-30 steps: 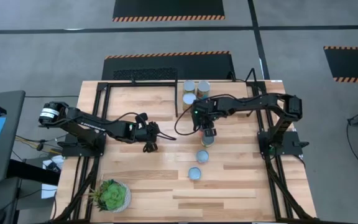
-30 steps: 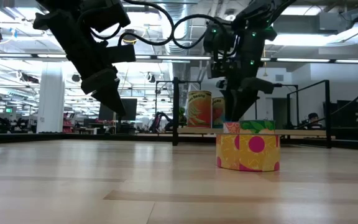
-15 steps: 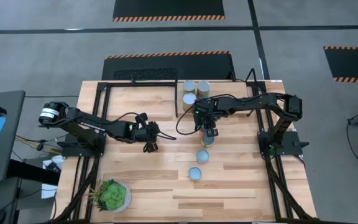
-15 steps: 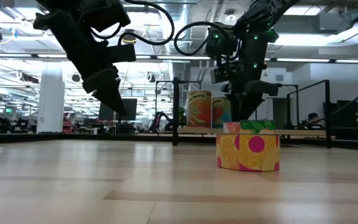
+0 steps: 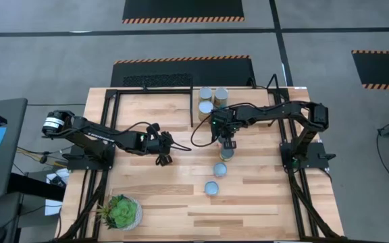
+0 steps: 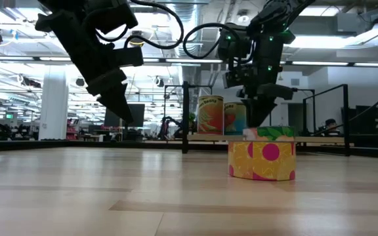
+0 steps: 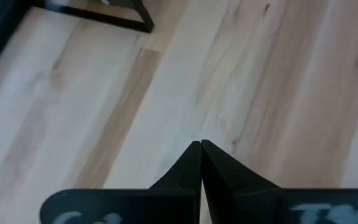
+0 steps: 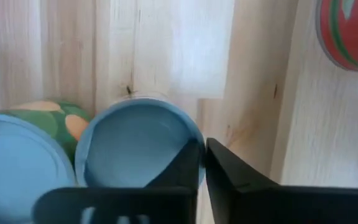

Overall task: Pick and place cans onto a shelf
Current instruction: Put the canned sauce on the shelf, then put the canned peaches on the shelf

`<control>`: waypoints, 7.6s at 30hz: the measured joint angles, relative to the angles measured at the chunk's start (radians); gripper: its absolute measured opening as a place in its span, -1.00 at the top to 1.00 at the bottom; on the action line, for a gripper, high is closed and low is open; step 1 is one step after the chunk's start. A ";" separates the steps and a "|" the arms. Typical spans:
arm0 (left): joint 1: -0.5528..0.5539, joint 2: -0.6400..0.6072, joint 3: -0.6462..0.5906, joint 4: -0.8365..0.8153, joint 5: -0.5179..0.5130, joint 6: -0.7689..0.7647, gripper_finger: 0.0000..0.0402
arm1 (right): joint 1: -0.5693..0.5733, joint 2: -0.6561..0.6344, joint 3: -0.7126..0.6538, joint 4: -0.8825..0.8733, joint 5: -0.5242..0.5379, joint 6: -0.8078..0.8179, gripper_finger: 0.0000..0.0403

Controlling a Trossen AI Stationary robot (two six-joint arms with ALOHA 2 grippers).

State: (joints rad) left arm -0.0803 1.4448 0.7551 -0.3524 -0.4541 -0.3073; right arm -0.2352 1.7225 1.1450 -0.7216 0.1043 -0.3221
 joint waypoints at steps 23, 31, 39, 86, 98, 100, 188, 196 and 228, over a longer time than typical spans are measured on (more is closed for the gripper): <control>0.000 0.000 0.000 0.004 0.029 -0.004 1.00 | 0.013 -0.001 0.000 0.003 0.001 0.036 0.95; 0.000 0.000 0.000 0.004 0.029 -0.004 1.00 | 0.013 0.000 0.000 0.002 0.001 0.036 0.96; 0.000 0.000 0.000 0.004 0.029 -0.004 1.00 | 0.013 0.000 0.001 0.001 0.007 0.034 0.96; 0.000 0.000 0.001 0.003 0.029 -0.003 1.00 | -0.376 -0.007 0.239 -0.372 0.104 0.025 0.93; 0.000 0.000 0.001 0.004 0.029 -0.003 1.00 | -0.577 -0.007 0.224 -0.287 0.107 0.007 0.94; 0.000 0.000 0.001 0.004 0.029 -0.003 1.00 | -0.603 -0.007 0.224 -0.288 0.108 0.007 0.94; 0.000 0.000 0.001 0.026 0.029 -0.003 1.00 | -0.344 -0.106 0.276 -0.546 0.039 0.218 0.66; 0.000 0.000 0.001 0.060 0.054 -0.009 1.00 | -0.047 -0.209 0.276 -0.635 -0.036 0.384 0.66; -0.003 0.000 0.001 0.470 0.180 0.401 1.00 | 0.399 -0.231 -0.172 -0.002 0.025 0.204 0.66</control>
State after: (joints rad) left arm -0.0834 1.4448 0.7559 0.1181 -0.2745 0.0937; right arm 0.1638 1.4914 0.9733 -0.7235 0.1292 -0.1184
